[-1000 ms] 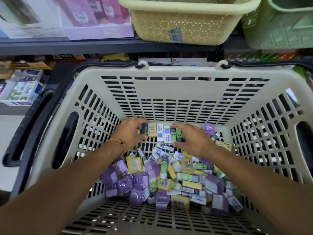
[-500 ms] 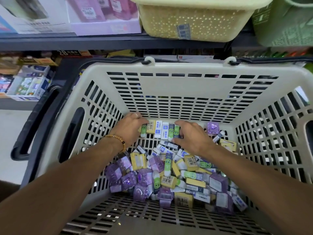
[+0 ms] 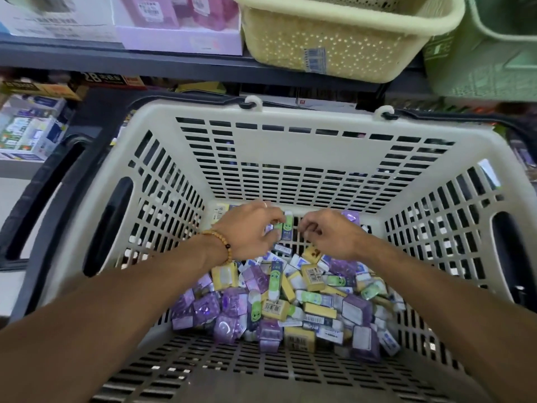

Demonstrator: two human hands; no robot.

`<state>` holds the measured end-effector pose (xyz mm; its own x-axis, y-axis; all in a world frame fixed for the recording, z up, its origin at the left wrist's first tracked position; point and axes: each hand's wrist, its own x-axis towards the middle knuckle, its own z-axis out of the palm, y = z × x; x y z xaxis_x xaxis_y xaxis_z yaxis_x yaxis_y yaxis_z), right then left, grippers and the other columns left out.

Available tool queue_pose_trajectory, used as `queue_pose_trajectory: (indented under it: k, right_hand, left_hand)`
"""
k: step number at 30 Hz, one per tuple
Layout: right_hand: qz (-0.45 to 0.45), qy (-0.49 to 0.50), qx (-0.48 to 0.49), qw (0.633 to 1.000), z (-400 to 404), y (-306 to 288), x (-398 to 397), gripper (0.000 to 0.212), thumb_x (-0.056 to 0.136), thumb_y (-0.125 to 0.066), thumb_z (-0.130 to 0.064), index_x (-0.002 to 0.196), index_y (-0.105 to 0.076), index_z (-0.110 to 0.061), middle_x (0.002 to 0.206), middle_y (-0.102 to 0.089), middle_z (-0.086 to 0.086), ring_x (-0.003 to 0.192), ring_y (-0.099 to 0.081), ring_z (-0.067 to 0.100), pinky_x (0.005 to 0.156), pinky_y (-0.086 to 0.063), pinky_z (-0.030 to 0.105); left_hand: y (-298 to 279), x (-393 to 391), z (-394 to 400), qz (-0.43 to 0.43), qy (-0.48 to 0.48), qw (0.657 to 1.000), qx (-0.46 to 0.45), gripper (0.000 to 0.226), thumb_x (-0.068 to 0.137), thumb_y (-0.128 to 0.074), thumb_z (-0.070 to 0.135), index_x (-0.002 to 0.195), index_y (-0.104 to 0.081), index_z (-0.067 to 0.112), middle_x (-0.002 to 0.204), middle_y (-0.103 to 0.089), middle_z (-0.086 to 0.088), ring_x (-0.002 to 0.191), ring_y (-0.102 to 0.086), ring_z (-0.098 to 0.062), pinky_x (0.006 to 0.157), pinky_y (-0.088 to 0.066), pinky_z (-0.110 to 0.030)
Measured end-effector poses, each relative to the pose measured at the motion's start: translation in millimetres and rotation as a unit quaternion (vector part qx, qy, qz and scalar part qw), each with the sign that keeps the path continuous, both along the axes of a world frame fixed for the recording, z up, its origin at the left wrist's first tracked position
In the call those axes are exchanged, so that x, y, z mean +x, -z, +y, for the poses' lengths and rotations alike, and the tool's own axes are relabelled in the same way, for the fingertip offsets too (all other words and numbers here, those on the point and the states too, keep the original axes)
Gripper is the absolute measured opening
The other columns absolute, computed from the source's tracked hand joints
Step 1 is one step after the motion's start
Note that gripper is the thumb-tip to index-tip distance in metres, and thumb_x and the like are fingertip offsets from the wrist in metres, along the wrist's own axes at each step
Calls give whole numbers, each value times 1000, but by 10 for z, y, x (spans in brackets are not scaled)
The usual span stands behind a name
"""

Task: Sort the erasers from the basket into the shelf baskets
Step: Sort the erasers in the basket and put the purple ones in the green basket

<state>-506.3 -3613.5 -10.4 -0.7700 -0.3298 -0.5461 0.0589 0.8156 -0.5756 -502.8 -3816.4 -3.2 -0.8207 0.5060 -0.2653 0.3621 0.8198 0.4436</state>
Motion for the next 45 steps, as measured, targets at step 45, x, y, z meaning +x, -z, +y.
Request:
queue_pose_trajectory:
  k: [45]
  right_hand:
    - [-178,342,-179,905,21,-11,76,18,90,-69,-11,103,-61,-3,109,-70,16,90,-71,20,71,-59,25]
  left_hand:
    - [-16,412,171,-298,-36,952,58,34,72,-83,24,93,-66,4,87,-59,-6,78,-61,-23,69,-49,-27]
